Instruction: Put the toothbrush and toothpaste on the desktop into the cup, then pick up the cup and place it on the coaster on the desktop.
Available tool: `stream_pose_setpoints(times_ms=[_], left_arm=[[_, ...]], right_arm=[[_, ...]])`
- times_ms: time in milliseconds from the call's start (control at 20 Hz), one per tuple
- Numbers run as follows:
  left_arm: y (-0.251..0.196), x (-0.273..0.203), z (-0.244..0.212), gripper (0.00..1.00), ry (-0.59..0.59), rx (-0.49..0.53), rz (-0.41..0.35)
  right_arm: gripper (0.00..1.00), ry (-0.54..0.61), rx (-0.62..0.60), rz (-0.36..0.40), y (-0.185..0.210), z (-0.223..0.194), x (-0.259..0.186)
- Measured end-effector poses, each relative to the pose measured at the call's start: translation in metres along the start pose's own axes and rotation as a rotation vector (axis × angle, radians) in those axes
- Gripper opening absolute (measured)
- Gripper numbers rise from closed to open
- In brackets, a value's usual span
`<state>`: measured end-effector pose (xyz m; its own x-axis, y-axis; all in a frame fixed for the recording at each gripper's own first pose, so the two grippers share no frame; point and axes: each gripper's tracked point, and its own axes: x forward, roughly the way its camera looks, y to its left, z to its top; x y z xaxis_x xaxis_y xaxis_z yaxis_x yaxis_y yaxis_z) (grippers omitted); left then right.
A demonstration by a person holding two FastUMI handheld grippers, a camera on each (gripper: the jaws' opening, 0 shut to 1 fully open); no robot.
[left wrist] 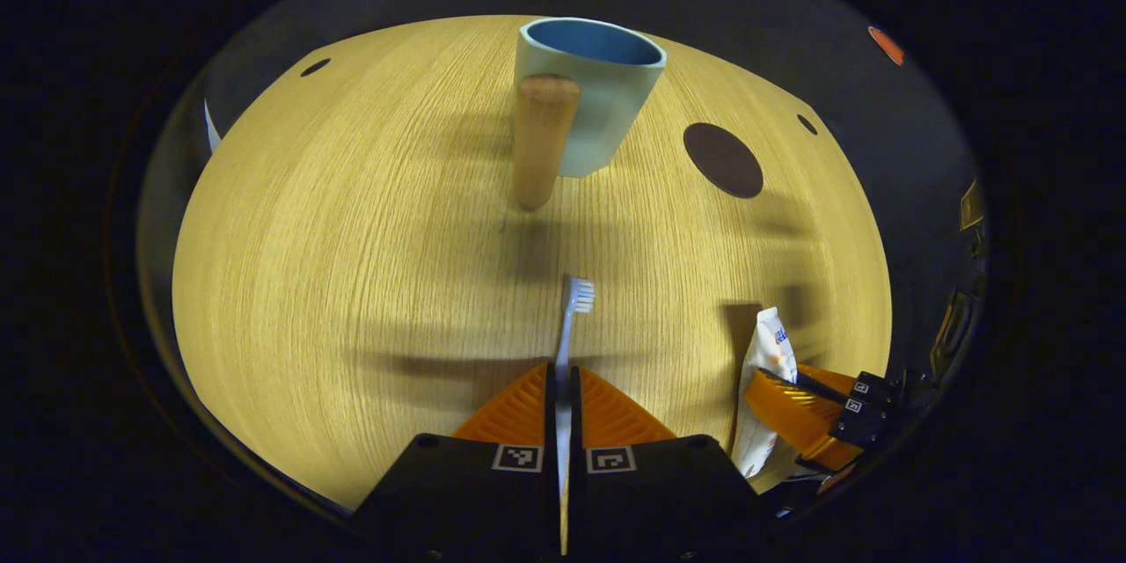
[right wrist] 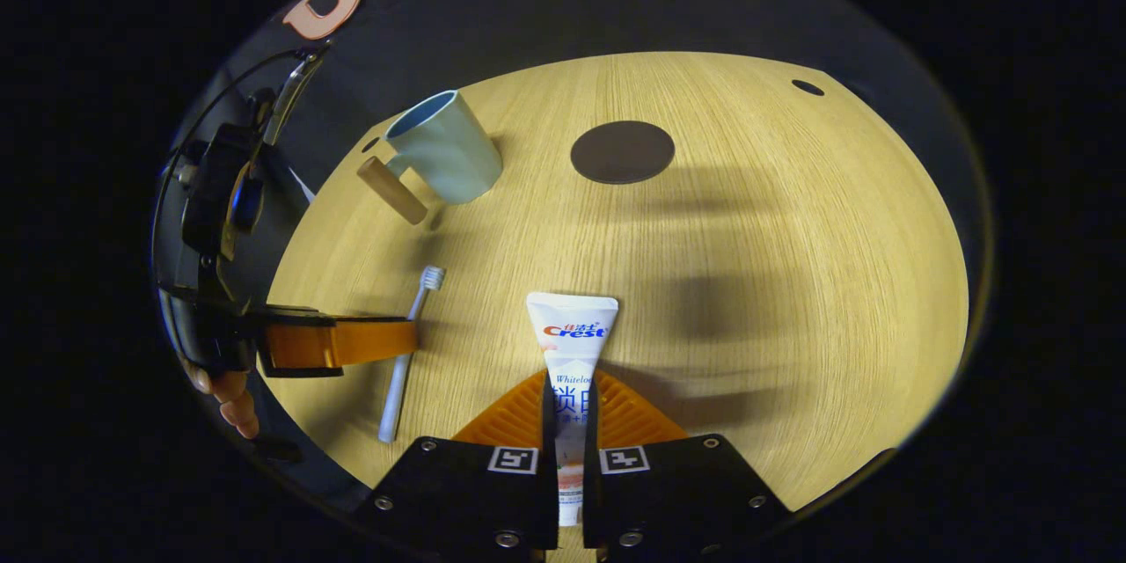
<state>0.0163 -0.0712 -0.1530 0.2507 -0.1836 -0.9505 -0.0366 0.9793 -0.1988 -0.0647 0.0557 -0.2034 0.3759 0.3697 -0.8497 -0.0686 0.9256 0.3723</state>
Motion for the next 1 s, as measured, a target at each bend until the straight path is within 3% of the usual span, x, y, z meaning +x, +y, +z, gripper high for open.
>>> stream_pose_setpoints(times_ms=[300, 550, 1000], left_arm=[[0.004, 0.006, 0.014, 0.04, -0.073, -0.027, -0.033], [0.016, 0.001, 0.028, 0.03, -0.183, -0.019, -0.055], [0.088, -0.027, 0.054, 0.03, -0.48, 0.068, -0.042]], right_arm=[[0.07, -0.027, -0.014, 0.049, 0.008, 0.002, -0.001], [0.06, -0.12, -0.03, 0.09, 0.011, 0.022, -0.007], [0.05, -0.341, -0.069, 0.074, 0.006, 0.066, -0.036]])
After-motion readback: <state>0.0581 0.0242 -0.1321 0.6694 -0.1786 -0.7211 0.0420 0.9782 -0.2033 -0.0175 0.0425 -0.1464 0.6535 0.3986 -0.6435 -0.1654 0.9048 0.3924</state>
